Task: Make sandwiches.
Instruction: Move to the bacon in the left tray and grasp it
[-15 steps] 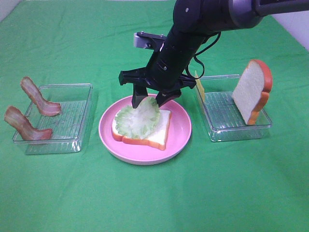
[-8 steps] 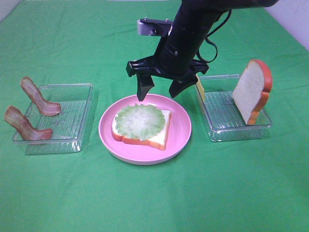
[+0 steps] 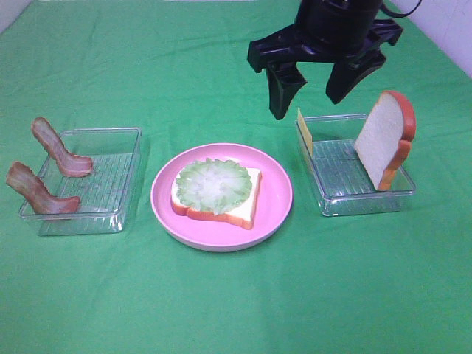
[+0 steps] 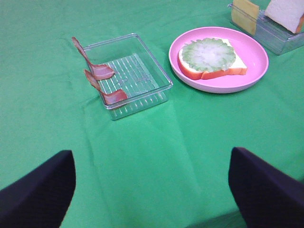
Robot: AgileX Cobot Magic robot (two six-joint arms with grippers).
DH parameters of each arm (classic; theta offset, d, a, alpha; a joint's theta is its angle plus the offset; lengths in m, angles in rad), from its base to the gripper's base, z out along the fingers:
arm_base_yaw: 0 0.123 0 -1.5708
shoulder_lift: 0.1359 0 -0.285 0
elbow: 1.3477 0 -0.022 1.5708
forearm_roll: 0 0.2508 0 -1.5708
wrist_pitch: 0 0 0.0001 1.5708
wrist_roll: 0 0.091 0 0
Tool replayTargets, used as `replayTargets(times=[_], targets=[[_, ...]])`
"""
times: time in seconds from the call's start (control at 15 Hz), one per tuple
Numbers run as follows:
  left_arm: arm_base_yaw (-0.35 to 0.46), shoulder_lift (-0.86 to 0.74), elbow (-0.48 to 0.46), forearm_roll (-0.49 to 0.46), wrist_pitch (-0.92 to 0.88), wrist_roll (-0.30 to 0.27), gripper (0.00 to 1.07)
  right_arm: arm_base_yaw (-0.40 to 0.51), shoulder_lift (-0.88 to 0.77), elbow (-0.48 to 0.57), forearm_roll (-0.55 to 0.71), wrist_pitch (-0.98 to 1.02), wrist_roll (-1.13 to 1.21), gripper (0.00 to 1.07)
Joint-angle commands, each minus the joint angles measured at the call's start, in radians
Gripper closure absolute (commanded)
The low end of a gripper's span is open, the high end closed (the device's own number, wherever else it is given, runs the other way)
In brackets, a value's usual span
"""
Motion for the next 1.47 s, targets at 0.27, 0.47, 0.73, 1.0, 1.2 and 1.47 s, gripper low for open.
replayTargets(times=[0.27,0.47,0.73,1.0,1.2,1.47], targets=[[-0.005,-0.022,0.001,0.002,-0.009,0.0,0.24,0.001,-0.27,0.237,-0.012,0.037,0.001,0.34],[-0.005,-0.022,0.001,0.002,-0.009,0.0,0.24,0.001,-0.427,0.372,-0.012,0.035,0.001,0.34],[-0.005,-0.02,0.001,0.001,-0.009,0.0,0.24,0.001,-0.75,0.603,-0.012,0.042,0.001,0.34],[-0.005,-0.02,0.001,0.001,-0.009,0.0,0.24,0.001,-1.032,0.792,-0.012,0.041,-0.003,0.34],[-0.005,-0.02,0.001,0.001,-0.009,0.0,0.24,0.001,-1.272,0.9,-0.009,0.006,-0.023,0.34],[-0.005,-0.02,0.001,0.0,-0.009,0.0,0.24,0.001,-1.488,1.006,0.033,-0.036,-0.117,0.34]])
